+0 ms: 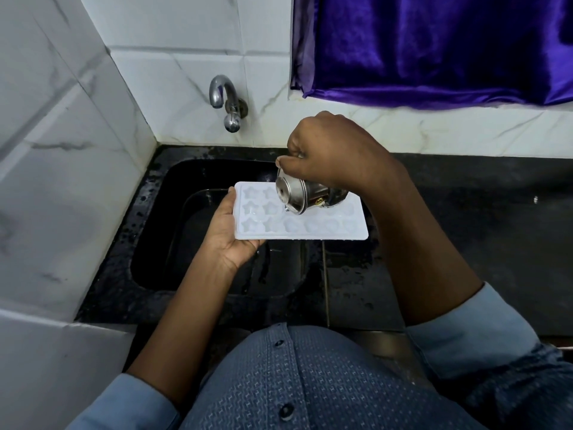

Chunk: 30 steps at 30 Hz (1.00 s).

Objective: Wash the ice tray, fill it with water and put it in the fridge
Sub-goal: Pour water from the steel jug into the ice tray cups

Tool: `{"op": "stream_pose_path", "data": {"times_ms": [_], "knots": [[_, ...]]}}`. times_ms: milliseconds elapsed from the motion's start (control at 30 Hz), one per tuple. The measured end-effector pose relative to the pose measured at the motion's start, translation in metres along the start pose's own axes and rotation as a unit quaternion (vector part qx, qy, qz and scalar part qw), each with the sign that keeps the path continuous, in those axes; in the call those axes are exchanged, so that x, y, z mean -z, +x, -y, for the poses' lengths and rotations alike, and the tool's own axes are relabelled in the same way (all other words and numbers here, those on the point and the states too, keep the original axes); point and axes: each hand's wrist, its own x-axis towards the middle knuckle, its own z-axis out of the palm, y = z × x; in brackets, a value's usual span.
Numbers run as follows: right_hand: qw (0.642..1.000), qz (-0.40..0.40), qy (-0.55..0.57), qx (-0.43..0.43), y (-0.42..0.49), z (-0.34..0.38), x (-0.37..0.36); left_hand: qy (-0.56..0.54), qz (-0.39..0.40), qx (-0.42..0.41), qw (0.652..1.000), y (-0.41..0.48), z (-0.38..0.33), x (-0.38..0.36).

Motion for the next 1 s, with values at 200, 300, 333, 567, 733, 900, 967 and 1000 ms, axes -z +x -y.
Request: {"op": "stream_pose_path", "data": {"times_ms": [200, 300, 333, 567, 733, 900, 967, 1000], "knots": [[1.0, -0.001, 0.0, -0.005, -0.008, -0.007, 0.002, 0.007, 0.001, 0.006, 1.0, 0.001, 0.009, -0.017], [1.0, 0.004, -0.001, -0.012, -0.01, -0.008, 0.003, -0.003, 0.003, 0.007, 1.0, 0.003, 0.013, -0.021], [1.0, 0.005, -0.002, -0.013, -0.011, -0.008, 0.004, -0.005, 0.002, 0.008, 1.0, 0.004, 0.015, -0.022], [1.0, -0.001, -0.009, -0.009, -0.013, -0.007, 0.005, -0.01, 0.0, 0.005, 1.0, 0.01, 0.028, -0.032], [1.0, -0.004, -0.009, -0.007, -0.013, -0.005, 0.005, -0.014, 0.004, 0.006, 1.0, 0.012, 0.033, -0.038], [1.0, -0.007, -0.015, -0.002, -0.011, -0.003, 0.003, -0.015, 0.017, 0.007, 1.0, 0.012, 0.037, -0.042], [1.0, -0.01, -0.018, 0.001, -0.01, -0.002, 0.002, -0.017, 0.029, 0.008, 0.999, 0.012, 0.04, -0.044], [1.0, -0.01, -0.018, 0.002, -0.009, -0.002, 0.002, -0.017, 0.034, 0.01, 0.999, 0.011, 0.04, -0.045]]}}
